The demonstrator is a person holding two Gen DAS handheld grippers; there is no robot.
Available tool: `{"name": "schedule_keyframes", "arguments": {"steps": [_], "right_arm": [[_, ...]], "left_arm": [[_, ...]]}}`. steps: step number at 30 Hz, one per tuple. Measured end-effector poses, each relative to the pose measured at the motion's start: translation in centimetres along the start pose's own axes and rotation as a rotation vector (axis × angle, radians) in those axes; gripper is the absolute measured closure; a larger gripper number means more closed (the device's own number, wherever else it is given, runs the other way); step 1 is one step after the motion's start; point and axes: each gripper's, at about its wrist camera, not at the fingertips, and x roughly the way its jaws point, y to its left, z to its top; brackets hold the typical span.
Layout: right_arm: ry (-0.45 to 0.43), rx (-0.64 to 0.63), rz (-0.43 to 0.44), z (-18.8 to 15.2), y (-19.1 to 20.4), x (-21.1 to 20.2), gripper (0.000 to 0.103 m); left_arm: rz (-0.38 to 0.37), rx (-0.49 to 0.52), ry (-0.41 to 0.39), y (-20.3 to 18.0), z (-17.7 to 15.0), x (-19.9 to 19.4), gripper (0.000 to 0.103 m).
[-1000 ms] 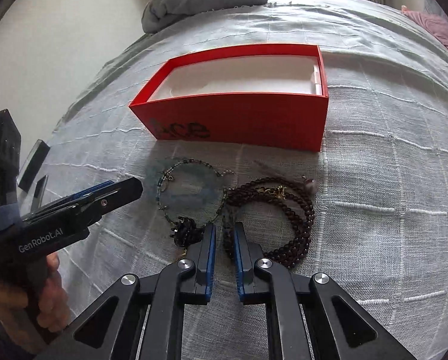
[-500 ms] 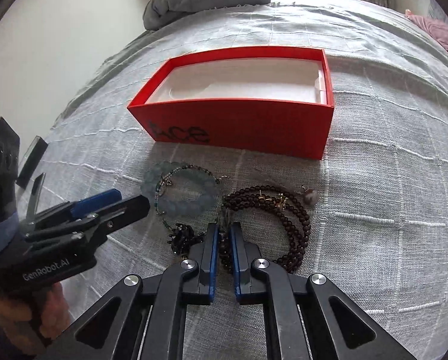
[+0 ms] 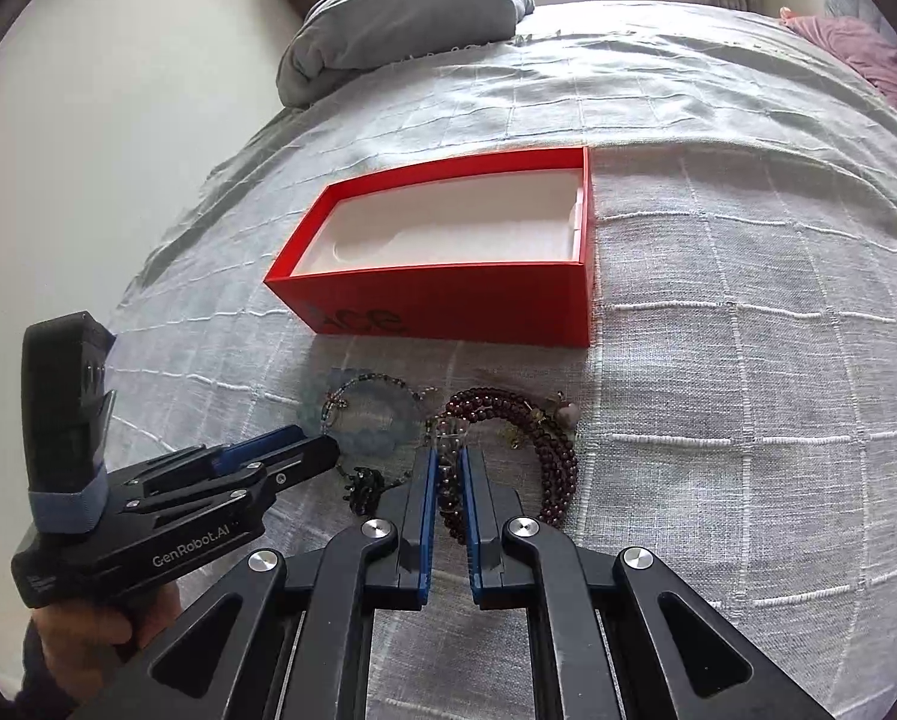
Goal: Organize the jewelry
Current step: 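Close the left tool on the green-beaded bracelet while the right tool holds the red bracelet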
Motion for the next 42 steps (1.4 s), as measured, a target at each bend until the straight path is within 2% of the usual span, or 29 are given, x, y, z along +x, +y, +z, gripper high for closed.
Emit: {"name": "schedule_keyframes", "arguments": {"steps": [5,6,7,8,20,25,31,35,42], "right_arm": [[0.010,-0.002,0.001,-0.1,0.5,0.5,0.094],[0.014,-0.001,-0.002,-0.2,0.6,0.6,0.094],[0.017,0.001,-0.003,-0.2,0.5,0.7,0.094],[0.020,0.002,-0.004,-0.3,0.6,0.8,0.094],[0.025,0.002,-0.008,-0.3,0.8,1.1,0.093],[0.027,-0.003,-0.010,-0.3,1.0,1.3,0.093],[0.012,-0.009,-0.011,-0.3,1.0,1.0,0.093],[-0.018,-0.016,0.006,-0.1,1.1,0.2,0.093],[-0.058,-0.028,0.035,0.7,1.4,-1.0,0.093]], "left_arm": [[0.016,0.026,-0.005,-0.3,-0.1,-0.1,0.076],[0.014,0.027,-0.004,-0.4,-0.2,0.0,0.079],[0.011,0.026,0.002,-0.6,-0.1,0.1,0.091],[0.010,0.022,0.006,-0.6,-0.2,0.1,0.092],[0.003,0.019,0.005,-0.7,-0.3,0.4,0.093],[0.029,0.064,-0.001,-1.4,-0.4,0.4,0.093],[0.018,0.045,-0.005,-1.4,-0.3,0.0,0.097],[-0.059,0.031,-0.021,-1.6,-0.3,-1.5,0.099],[-0.104,0.018,-0.059,-1.1,0.3,-2.9,0.099]]}}
